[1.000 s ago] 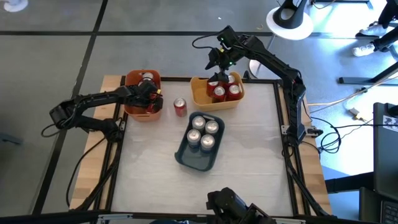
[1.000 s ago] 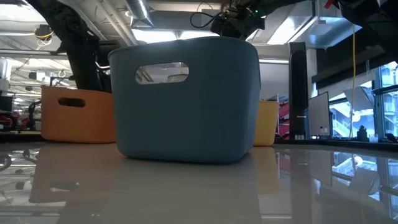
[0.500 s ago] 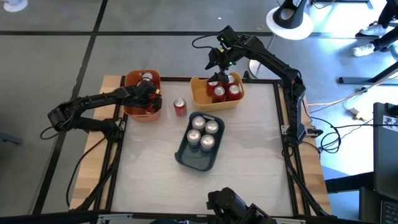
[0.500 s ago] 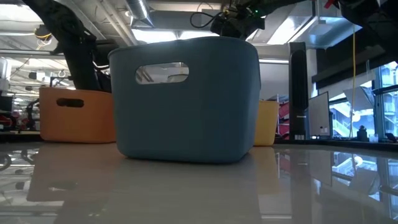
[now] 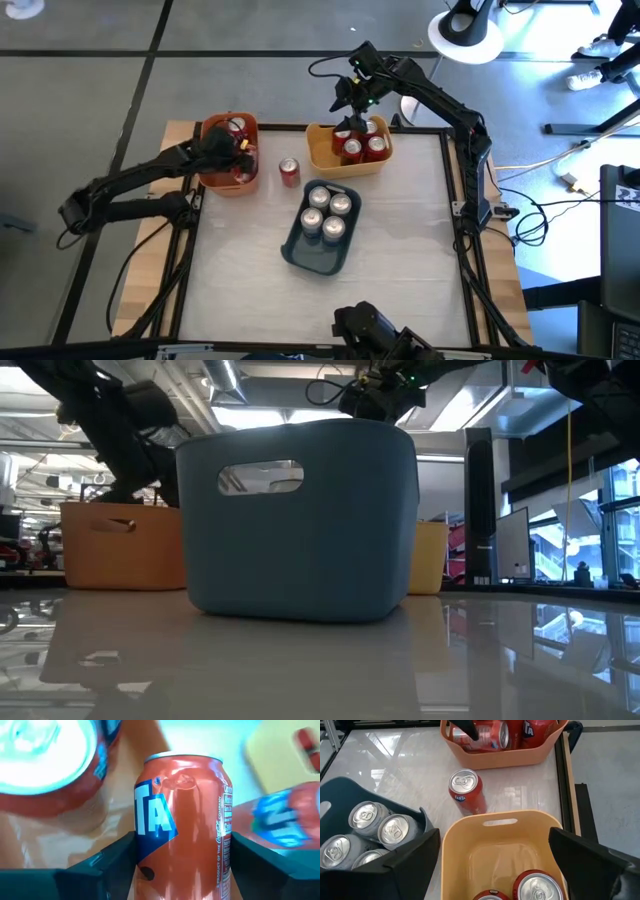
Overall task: Sort soda cans
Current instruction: Adjust the orange soda can inside the orange bin
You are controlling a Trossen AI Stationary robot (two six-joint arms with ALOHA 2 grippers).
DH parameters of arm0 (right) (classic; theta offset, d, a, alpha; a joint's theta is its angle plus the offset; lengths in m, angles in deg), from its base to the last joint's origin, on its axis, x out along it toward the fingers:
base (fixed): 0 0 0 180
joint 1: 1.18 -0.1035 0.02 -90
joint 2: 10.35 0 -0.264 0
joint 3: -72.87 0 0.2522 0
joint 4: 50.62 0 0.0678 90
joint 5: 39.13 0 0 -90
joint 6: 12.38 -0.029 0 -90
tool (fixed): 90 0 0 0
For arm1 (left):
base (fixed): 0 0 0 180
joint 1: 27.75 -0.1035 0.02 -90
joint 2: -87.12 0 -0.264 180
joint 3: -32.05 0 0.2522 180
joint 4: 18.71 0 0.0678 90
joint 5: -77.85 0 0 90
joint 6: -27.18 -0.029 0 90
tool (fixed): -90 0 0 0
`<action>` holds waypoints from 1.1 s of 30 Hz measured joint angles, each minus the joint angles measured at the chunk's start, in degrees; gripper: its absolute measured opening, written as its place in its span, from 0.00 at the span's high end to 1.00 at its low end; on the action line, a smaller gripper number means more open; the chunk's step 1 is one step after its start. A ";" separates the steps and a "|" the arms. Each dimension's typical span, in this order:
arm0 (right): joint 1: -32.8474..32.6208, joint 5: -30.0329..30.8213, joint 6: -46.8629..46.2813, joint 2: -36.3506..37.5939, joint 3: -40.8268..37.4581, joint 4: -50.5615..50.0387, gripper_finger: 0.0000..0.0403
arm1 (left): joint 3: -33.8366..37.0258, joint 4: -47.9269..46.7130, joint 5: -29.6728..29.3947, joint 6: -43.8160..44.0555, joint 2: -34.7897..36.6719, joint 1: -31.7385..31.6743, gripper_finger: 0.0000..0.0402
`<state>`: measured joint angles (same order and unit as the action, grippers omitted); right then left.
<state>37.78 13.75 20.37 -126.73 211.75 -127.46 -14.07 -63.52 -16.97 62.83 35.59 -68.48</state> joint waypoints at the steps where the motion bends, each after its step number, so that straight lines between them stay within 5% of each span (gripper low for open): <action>1: 0.00 0.02 -0.63 0.00 0.00 0.04 0.08 | -0.01 0.22 0.12 -0.70 1.03 0.01 0.34; 9: -2.18 0.60 -2.66 -0.28 0.00 0.97 0.08 | -0.11 2.04 0.37 -6.43 7.88 -0.02 0.34; 19: -6.14 1.47 -5.75 -0.28 0.00 8.19 0.08 | -10.24 3.74 10.09 -18.46 8.91 -0.28 0.34; 24: -8.99 -3.87 -10.67 -0.28 0.00 13.81 0.08 | -12.81 6.06 15.00 -21.36 8.94 3.35 0.34; 33: -14.45 -8.58 -26.65 -0.57 -6.45 39.26 0.08 | -12.84 17.04 17.75 -26.58 8.87 10.25 0.34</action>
<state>23.33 5.17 -6.28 -127.30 205.31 -88.20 -26.91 -46.48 0.78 36.25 44.46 -58.23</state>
